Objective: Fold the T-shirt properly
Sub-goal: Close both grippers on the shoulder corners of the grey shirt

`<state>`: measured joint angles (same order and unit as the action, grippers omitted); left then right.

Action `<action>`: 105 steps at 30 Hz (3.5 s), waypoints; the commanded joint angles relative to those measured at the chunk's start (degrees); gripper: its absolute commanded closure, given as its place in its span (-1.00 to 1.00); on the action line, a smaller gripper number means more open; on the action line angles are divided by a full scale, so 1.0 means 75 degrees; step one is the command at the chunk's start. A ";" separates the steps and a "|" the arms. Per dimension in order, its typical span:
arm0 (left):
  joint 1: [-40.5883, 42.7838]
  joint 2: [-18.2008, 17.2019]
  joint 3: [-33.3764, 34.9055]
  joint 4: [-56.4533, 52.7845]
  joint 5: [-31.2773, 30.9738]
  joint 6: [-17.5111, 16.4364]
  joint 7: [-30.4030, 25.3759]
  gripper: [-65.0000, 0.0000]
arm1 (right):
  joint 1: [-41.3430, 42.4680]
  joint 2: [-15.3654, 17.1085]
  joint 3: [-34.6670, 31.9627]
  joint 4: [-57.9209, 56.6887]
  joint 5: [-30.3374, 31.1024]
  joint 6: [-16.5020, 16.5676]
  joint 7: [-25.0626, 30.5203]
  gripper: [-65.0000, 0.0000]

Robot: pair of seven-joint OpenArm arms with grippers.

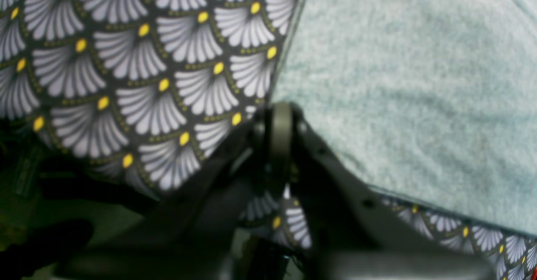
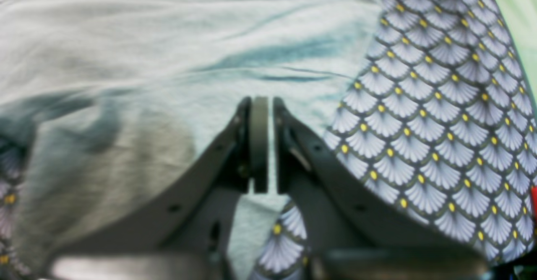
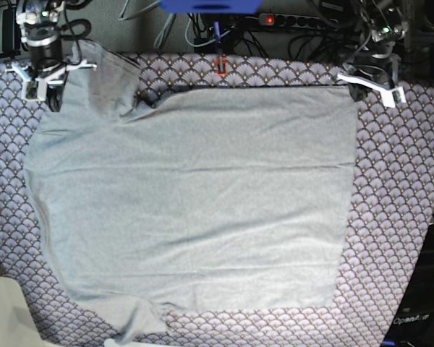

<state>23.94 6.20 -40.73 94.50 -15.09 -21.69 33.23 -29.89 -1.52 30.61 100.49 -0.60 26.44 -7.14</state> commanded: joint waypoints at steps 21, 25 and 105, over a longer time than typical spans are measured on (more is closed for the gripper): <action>0.0060 0.0211 0.0021 0.1038 -0.0057 -0.0044 0.0205 1.00 | 0.1072 -0.0167 0.1340 -0.2280 0.0121 0.1217 -0.0168 0.38; 0.0060 0.0188 0.0174 0.1191 -0.0057 -0.0044 0.0205 1.00 | 0.1037 -0.0190 0.1340 -0.2292 0.0121 0.1217 -0.0168 0.38; -0.0010 0.0164 0.0220 0.1202 -0.0057 -0.0044 0.0193 1.00 | 0.1166 -0.0389 0.2465 -0.1823 0.1188 0.1809 -0.1938 1.00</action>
<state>23.97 7.64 -38.92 102.39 -14.61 -21.69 36.01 -20.64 -4.49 48.86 86.63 9.91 40.66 -19.68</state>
